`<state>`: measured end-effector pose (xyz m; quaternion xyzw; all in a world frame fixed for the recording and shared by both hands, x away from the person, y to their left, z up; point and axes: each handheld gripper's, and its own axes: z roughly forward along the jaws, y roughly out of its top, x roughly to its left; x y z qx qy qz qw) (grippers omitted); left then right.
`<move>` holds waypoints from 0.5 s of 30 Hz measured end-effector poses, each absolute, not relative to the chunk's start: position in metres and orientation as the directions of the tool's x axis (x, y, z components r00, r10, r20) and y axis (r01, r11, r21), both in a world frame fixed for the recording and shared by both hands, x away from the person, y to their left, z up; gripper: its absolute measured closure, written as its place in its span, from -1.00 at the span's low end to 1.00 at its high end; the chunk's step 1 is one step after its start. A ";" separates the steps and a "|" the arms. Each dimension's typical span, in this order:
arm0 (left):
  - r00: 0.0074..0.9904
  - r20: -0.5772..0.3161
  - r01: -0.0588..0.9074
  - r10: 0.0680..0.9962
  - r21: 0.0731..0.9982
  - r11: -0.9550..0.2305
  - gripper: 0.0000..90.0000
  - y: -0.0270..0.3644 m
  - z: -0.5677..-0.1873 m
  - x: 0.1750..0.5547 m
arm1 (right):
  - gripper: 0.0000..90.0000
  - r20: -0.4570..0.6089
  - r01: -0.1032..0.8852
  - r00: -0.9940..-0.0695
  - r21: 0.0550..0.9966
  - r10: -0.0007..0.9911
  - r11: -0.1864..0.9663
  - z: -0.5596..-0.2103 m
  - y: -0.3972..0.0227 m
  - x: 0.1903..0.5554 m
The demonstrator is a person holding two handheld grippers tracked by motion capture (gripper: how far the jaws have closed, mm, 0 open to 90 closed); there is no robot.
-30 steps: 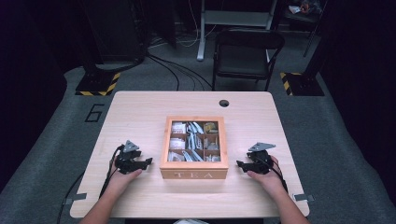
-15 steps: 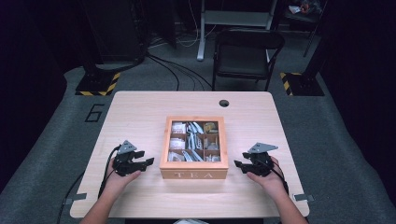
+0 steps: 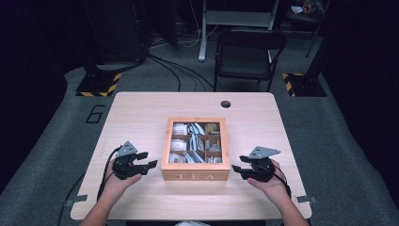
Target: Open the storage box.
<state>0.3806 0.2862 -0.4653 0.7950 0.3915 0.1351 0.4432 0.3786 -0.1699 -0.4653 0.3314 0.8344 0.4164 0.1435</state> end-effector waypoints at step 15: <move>0.719 -0.145 0.455 0.680 0.837 -0.303 -0.13 0.277 -0.459 0.372 | 0.06 0.055 0.382 -0.814 0.800 0.578 0.462 -0.457 -0.168 0.369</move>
